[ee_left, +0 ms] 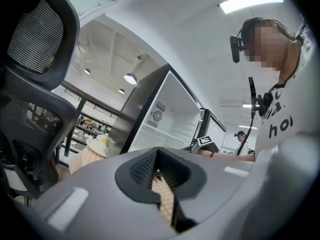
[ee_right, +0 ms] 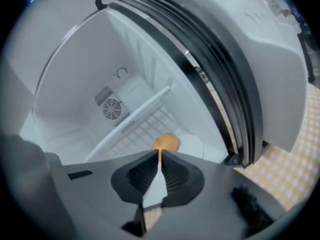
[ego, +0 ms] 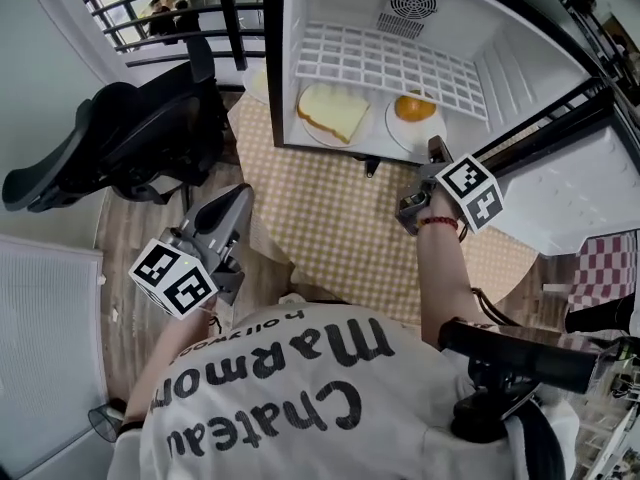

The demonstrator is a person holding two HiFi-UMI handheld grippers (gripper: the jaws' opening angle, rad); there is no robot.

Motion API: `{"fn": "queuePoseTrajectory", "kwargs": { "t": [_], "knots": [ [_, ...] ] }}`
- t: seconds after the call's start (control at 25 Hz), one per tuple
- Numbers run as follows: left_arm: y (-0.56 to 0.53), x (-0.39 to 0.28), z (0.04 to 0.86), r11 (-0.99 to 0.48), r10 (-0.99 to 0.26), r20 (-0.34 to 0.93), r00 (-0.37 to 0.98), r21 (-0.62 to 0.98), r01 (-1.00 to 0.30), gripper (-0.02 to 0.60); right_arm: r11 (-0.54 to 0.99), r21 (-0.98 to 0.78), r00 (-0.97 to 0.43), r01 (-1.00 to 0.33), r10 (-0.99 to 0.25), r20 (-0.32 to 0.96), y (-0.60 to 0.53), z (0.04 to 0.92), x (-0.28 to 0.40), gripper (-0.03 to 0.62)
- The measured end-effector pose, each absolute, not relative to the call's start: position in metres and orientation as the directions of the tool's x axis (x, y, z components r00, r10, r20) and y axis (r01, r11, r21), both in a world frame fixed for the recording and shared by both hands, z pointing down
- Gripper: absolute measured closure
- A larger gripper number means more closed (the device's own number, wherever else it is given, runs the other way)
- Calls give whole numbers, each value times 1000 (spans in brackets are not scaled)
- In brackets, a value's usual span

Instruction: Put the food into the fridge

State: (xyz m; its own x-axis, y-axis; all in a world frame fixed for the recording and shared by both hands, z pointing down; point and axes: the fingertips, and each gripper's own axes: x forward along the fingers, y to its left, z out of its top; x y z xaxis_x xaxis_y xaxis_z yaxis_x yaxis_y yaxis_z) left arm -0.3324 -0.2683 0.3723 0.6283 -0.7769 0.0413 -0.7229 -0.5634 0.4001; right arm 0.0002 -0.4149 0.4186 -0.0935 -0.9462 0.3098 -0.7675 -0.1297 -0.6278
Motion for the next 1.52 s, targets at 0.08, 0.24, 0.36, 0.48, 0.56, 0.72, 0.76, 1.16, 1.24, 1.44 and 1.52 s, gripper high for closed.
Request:
{"fn": "queuePoseTrajectory", "kwargs": {
  "t": [0.08, 0.24, 0.36, 0.48, 0.56, 0.72, 0.76, 1.16, 1.24, 1.44, 1.52],
  "knots": [
    [-270, -325, 367, -574, -769, 32, 638, 403, -712, 577, -18, -653, -182, -757, -954, 238, -400, 401, -17, 576],
    [-270, -301, 355, -642, -719, 3, 695, 380, -666, 577, 165, -660, -324, -733, -938, 125, -369, 374, -49, 579],
    [-267, -286, 350, -684, -681, -14, 732, 370, -629, 577, 217, -635, -374, -742, -920, 122, -349, 373, -64, 579],
    [-265, -274, 349, -715, -646, -24, 763, 370, -593, 577, 216, -628, -391, -748, -908, 152, -327, 383, -73, 579],
    [-264, -267, 350, -734, -622, -31, 782, 371, -569, 577, 211, -619, -396, -757, -901, 177, -314, 389, -77, 579],
    [-262, -261, 350, -746, -593, -18, 805, 387, -541, 577, 200, -603, -390, -772, -899, 201, -295, 395, -81, 579],
    [-260, -261, 351, -749, -587, -11, 810, 388, -537, 577, 192, -602, -384, -775, -900, 207, -292, 397, -81, 579],
    [-254, -272, 352, -755, -577, -3, 817, 384, -532, 577, 185, -594, -373, -783, -904, 210, -286, 393, -91, 580],
    [-254, -273, 352, -756, -577, -6, 817, 384, -531, 577, 185, -594, -375, -783, -902, 214, -286, 394, -93, 579],
    [-252, -273, 352, -757, -576, -10, 817, 383, -529, 577, 182, -589, -374, -787, -901, 221, -285, 393, -92, 580],
    [-252, -274, 351, -756, -579, -13, 815, 384, -531, 577, 181, -588, -376, -789, -898, 229, -285, 394, -93, 579]
  ]
}}
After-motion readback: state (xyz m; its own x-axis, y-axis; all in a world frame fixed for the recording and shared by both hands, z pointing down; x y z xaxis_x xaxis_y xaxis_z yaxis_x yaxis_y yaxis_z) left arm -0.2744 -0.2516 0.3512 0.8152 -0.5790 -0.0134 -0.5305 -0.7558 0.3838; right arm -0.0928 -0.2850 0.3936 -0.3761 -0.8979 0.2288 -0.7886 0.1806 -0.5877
